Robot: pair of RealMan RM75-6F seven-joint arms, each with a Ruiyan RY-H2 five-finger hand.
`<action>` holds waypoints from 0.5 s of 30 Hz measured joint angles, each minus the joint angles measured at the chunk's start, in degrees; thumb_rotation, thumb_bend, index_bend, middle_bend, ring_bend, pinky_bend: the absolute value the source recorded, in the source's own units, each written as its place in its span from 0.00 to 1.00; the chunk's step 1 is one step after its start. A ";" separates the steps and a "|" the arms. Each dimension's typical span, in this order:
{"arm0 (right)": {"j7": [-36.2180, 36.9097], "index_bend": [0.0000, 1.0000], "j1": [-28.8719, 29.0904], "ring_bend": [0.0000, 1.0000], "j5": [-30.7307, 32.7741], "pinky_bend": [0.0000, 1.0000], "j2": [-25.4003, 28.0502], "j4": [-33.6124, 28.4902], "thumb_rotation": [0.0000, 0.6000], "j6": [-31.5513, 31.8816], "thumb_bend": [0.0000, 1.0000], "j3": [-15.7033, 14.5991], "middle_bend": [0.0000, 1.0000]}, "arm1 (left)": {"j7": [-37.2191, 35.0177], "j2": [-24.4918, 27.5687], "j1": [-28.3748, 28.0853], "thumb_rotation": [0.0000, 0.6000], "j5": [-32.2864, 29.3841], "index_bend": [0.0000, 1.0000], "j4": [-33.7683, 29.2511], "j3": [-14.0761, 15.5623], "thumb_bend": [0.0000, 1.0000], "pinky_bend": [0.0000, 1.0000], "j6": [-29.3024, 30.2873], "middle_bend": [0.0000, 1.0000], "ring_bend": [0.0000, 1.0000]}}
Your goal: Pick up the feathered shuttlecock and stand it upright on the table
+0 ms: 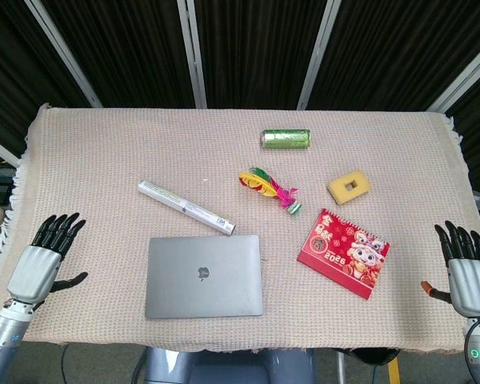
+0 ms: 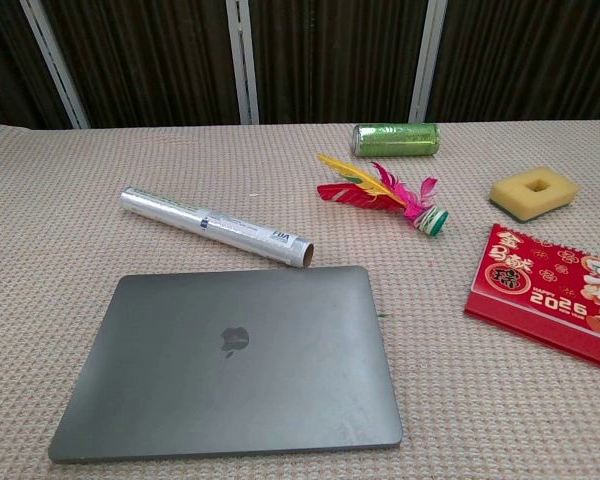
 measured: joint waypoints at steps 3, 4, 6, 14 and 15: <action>-0.10 0.00 0.00 0.00 -0.25 0.00 -0.10 0.12 1.00 0.07 0.03 -0.11 0.00 | 0.15 -0.05 0.05 1.00 0.17 0.00 -0.05 0.16 0.02 0.00 0.02 0.00 0.00; -0.08 0.00 0.00 0.00 -0.28 0.00 -0.11 0.12 1.00 0.07 0.03 -0.13 0.00 | 0.20 -0.06 0.07 1.00 0.19 0.00 -0.10 0.18 0.02 0.00 0.02 0.00 0.00; 0.01 0.02 0.02 0.00 -0.35 0.00 -0.11 0.05 1.00 -0.02 0.03 -0.18 0.00 | 0.31 -0.12 0.09 1.00 0.32 0.00 -0.16 0.27 0.02 0.00 0.02 0.00 0.00; 2.78 0.22 1.45 0.00 -4.85 0.00 -4.45 1.10 1.00 0.70 0.13 -0.24 0.00 | -0.54 -0.07 -0.18 1.00 0.73 0.00 -0.58 0.44 0.02 0.00 -0.29 0.00 0.00; 2.87 0.23 2.29 0.00 -5.95 0.00 -5.93 1.37 1.00 0.53 0.14 -0.16 0.00 | -0.87 -0.03 -0.28 1.00 0.68 0.00 -0.60 0.40 0.02 0.00 -0.44 0.00 0.00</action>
